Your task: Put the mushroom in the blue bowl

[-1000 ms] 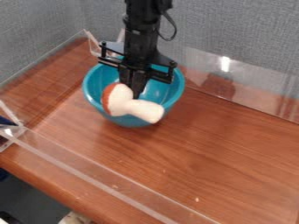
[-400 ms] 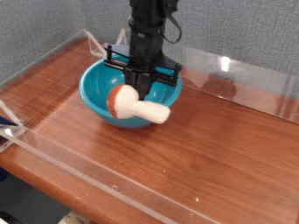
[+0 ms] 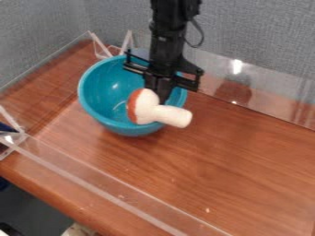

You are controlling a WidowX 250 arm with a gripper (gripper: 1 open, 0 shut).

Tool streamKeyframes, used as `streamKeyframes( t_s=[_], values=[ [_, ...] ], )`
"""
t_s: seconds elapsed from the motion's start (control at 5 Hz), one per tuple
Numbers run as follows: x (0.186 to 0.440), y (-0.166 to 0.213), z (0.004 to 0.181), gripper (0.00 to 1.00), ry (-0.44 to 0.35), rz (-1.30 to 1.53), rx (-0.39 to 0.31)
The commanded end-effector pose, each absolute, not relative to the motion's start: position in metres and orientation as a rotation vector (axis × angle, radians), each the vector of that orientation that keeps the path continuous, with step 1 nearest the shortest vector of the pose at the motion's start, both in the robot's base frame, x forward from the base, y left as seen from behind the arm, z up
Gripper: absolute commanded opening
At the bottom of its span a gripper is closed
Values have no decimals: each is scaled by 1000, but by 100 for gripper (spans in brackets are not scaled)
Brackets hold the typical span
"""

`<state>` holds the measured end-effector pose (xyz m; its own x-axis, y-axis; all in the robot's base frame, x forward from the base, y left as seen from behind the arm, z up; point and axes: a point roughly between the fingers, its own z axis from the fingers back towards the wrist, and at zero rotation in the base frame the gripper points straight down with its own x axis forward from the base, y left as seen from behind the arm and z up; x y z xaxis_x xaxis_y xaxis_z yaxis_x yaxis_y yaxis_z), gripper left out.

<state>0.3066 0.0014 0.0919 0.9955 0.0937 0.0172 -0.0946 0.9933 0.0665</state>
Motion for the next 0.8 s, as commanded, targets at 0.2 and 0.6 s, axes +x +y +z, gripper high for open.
streamKeyframes(
  t_s=[0.2,0.6],
  values=[
    [330,-14,90,0,-52,47,57],
    [340,-6,81,0,-40,63,50]
  ],
)
